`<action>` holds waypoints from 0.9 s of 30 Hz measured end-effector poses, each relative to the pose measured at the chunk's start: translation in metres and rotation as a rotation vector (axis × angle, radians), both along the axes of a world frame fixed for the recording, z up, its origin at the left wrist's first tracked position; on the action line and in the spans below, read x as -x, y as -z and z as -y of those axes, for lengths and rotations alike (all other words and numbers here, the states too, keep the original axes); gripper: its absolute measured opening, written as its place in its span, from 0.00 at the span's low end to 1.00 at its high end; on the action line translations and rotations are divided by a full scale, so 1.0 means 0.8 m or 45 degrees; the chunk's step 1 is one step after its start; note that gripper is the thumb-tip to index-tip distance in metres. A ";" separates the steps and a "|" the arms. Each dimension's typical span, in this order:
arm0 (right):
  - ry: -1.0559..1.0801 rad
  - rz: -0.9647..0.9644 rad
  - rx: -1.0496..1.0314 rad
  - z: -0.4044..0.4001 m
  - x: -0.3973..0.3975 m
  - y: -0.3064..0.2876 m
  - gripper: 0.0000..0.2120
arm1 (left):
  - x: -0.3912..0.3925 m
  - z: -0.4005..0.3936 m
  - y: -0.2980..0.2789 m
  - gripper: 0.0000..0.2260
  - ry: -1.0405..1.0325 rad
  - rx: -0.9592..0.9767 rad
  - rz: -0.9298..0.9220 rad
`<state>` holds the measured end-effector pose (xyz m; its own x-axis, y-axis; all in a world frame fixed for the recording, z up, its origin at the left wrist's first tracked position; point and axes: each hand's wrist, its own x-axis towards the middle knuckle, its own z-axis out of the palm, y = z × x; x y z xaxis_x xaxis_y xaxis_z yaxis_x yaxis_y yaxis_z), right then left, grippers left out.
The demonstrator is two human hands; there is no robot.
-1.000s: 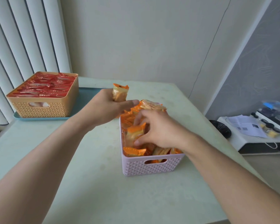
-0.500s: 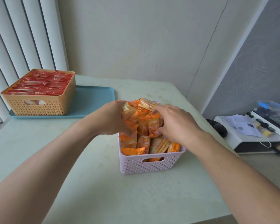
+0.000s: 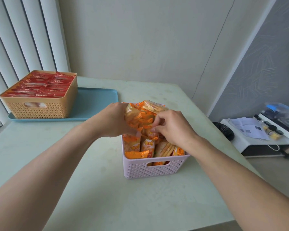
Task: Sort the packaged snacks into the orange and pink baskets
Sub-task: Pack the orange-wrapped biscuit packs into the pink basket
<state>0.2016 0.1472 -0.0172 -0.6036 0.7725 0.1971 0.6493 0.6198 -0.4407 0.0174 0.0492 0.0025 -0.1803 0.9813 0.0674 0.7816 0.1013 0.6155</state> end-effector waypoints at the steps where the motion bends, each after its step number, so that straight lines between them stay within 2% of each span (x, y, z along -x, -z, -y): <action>1: 0.015 0.003 0.038 -0.003 -0.001 -0.001 0.06 | 0.000 -0.001 0.001 0.15 -0.013 -0.006 0.007; 6: 0.037 -0.107 0.080 -0.015 -0.008 -0.014 0.10 | -0.002 -0.005 0.007 0.13 -0.044 -0.056 0.002; 8: -0.038 0.012 0.139 -0.006 0.001 -0.004 0.09 | -0.004 -0.004 0.007 0.11 0.003 -0.082 -0.004; 10: -0.057 0.109 0.108 -0.002 0.009 0.007 0.08 | -0.008 -0.003 0.005 0.14 0.047 -0.084 -0.026; 14: -0.088 0.175 0.044 0.005 0.004 -0.015 0.04 | -0.007 -0.002 0.006 0.11 0.038 -0.087 -0.020; 17: -0.060 0.105 0.009 0.010 -0.013 -0.037 0.06 | -0.002 -0.005 0.006 0.13 0.009 -0.079 -0.002; 19: -0.083 0.147 0.055 0.017 -0.021 -0.042 0.13 | -0.001 -0.006 0.005 0.11 -0.033 -0.123 0.032; 21: -0.140 0.331 0.038 0.023 -0.018 -0.033 0.18 | 0.000 -0.006 0.003 0.13 -0.099 -0.208 0.110; 23: -0.171 0.446 -0.074 0.028 -0.011 -0.017 0.18 | -0.002 -0.005 -0.002 0.17 -0.142 -0.301 0.229; 27: -0.121 0.401 -0.085 0.021 -0.017 -0.019 0.16 | -0.010 0.005 -0.019 0.15 -0.105 -0.375 0.630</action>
